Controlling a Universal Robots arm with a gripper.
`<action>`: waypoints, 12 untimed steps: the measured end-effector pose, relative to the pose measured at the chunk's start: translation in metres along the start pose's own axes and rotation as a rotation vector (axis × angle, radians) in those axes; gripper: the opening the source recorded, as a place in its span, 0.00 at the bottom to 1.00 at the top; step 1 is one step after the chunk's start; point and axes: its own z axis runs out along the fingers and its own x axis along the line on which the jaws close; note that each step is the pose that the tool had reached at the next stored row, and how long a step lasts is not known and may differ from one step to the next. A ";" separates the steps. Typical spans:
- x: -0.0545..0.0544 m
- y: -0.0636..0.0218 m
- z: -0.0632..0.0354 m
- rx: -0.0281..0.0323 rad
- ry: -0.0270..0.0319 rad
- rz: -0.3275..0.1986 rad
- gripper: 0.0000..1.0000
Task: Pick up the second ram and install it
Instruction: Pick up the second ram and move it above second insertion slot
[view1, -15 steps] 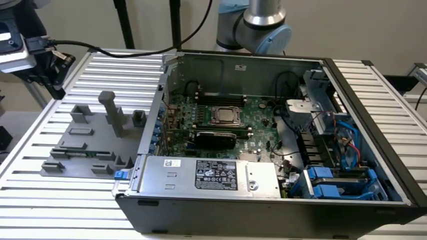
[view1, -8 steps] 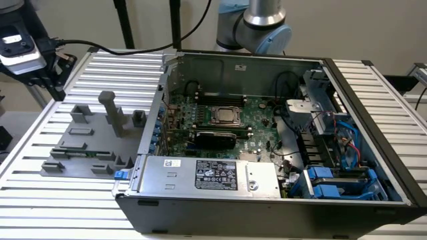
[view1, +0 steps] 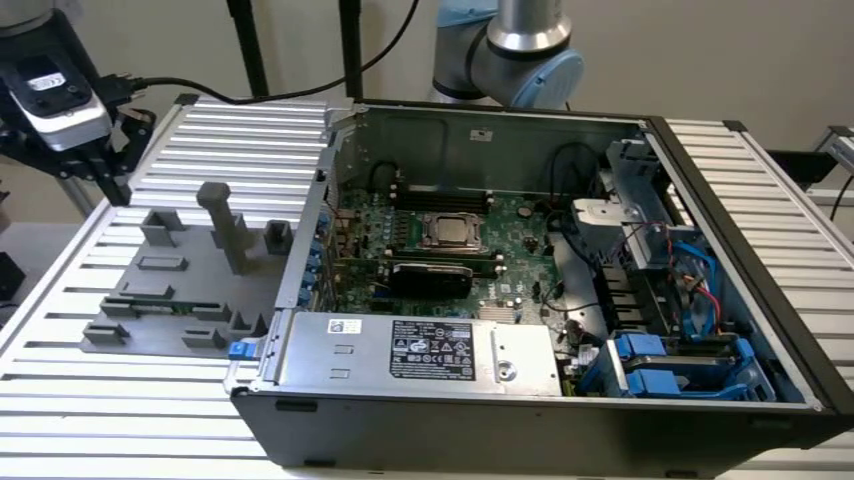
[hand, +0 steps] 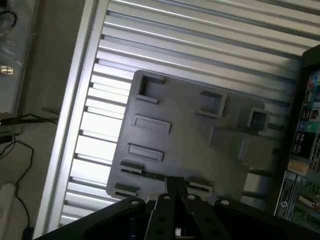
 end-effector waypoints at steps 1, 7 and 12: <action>0.000 0.0000 0.0006 -0.0004 0.0010 -0.018 0.11; 0.000 -0.0002 0.0044 -0.0032 0.0066 -0.128 0.11; 0.000 -0.0003 0.0078 -0.0054 0.0112 -0.219 0.11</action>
